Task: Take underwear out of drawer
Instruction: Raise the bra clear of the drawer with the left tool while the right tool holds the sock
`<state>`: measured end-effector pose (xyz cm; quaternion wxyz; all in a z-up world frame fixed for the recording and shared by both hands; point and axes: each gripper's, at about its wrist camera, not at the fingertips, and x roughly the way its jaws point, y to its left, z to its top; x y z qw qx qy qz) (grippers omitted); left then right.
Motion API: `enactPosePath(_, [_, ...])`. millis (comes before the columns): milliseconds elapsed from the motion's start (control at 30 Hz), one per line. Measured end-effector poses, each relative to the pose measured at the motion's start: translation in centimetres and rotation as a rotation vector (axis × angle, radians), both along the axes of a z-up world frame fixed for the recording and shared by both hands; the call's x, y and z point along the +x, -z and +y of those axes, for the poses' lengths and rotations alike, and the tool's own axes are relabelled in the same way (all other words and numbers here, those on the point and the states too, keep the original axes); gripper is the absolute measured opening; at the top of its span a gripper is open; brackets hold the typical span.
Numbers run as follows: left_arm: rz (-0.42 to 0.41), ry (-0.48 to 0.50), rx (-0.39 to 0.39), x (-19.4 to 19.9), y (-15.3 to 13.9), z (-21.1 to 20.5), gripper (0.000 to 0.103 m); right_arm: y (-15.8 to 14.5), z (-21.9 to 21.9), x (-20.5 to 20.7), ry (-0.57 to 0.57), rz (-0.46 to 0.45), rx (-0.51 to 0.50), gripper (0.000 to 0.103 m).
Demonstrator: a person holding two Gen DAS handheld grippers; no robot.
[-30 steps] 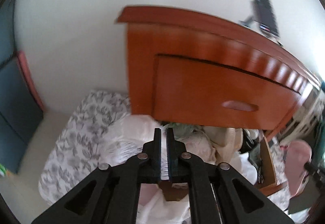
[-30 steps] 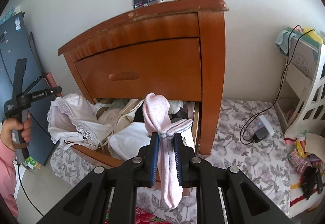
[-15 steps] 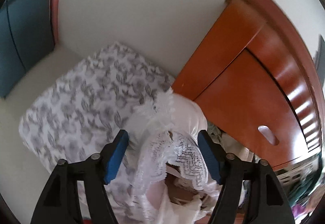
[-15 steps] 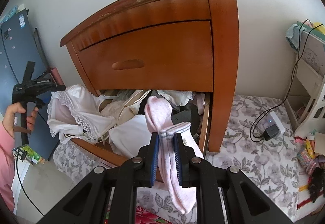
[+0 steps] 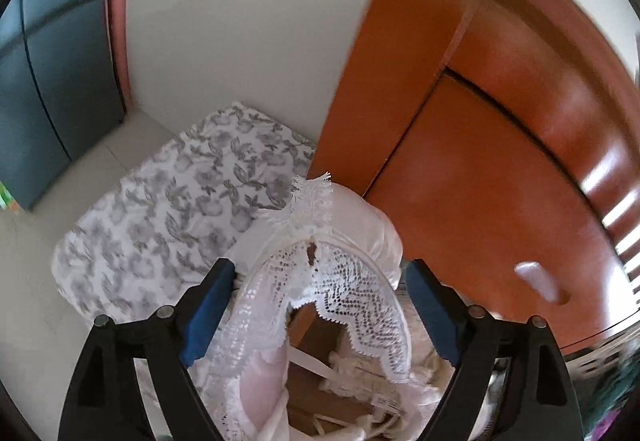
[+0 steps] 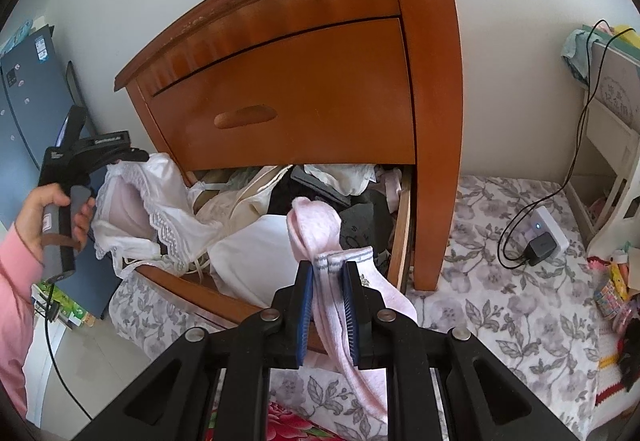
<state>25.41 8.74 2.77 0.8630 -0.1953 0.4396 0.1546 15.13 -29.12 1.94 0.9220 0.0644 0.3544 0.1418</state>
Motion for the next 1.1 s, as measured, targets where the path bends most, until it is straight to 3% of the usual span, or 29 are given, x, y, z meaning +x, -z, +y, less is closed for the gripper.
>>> enactPosePath(33, [0.013,-0.009,0.028,0.2,0.2,-0.2,0.087,0.1,-0.1,0.0,0.002,0.002,0.003,0.016])
enactPosePath(133, [0.005,-0.036,0.069,0.2,0.5,-0.3,0.075,0.2,-0.3,0.0,0.006,0.005,0.010,0.016])
enactPosePath(233, [-0.017,-0.025,0.084,-0.1,0.2,-0.2,0.055,0.3,-0.3,-0.1,0.003,0.004,0.008,0.016])
enactPosePath(300, [-0.029,-0.018,0.083,-0.3,-0.1,-0.2,0.035,0.4,-0.4,-0.1,0.004,0.006,0.007,0.016])
enactPosePath(367, [-0.039,-0.005,0.081,-0.4,-0.3,-0.1,0.026,0.5,-0.5,0.0,0.006,0.008,0.011,0.016])
enactPosePath(767, [-0.134,0.083,0.013,-2.9,-2.7,0.0,0.020,0.1,-0.2,-0.4,0.013,0.010,0.001,0.016])
enactPosePath(1100, [-0.266,0.183,0.015,-5.4,-7.7,-1.5,0.019,-1.9,0.3,-1.3,0.019,-0.018,0.006,0.016])
